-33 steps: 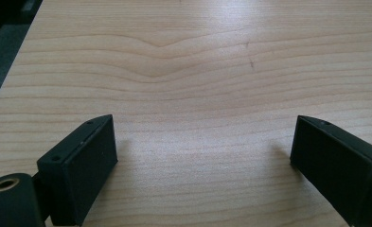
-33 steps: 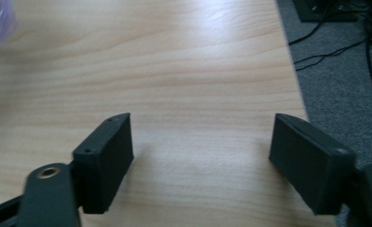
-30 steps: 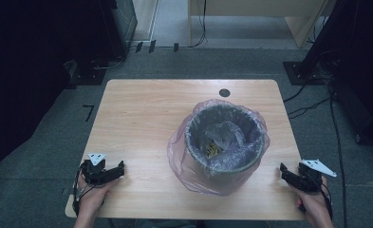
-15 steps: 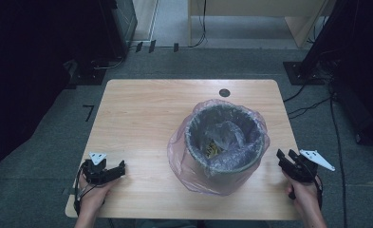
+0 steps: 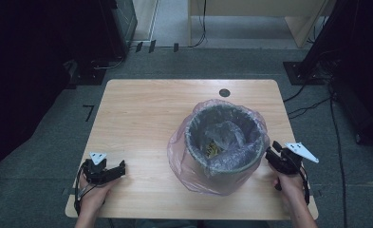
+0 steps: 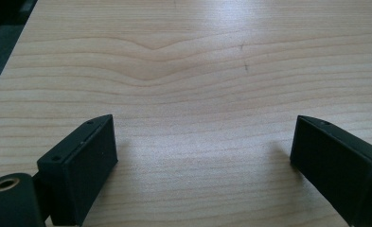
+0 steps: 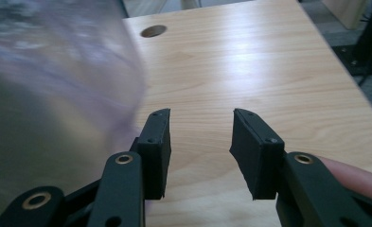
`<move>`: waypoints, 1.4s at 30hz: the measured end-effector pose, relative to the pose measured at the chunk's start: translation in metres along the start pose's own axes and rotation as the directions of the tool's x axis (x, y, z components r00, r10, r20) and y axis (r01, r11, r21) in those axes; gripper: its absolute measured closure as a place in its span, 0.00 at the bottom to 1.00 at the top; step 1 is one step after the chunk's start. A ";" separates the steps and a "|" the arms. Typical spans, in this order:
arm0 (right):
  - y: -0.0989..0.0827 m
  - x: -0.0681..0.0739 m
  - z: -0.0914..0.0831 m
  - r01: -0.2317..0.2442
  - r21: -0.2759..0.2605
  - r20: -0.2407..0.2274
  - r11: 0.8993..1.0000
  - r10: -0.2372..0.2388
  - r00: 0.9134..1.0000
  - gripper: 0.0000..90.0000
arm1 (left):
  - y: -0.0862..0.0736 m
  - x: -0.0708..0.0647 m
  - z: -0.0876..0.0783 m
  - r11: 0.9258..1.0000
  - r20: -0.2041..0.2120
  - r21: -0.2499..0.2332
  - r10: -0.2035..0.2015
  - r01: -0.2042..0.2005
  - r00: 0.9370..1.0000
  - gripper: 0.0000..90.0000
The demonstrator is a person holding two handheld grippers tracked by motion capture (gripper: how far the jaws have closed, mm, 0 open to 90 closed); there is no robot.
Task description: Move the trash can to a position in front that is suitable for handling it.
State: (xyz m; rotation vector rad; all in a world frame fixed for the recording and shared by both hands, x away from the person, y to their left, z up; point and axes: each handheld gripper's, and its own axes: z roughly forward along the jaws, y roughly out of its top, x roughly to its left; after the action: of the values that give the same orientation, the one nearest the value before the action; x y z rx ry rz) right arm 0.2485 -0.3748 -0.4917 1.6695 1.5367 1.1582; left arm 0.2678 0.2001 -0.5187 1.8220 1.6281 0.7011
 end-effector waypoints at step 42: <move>-0.012 0.079 0.003 0.075 -0.006 -0.238 0.997 -0.074 0.968 0.65 | 0.005 -0.061 0.001 0.996 0.088 -0.014 0.089 -0.088 0.992 0.15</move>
State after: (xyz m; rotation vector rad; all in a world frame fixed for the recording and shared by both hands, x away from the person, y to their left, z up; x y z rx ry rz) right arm 0.2423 -0.2956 -0.4870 1.5035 1.7312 1.3559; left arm 0.2652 0.1391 -0.5160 1.9009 1.4923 0.6561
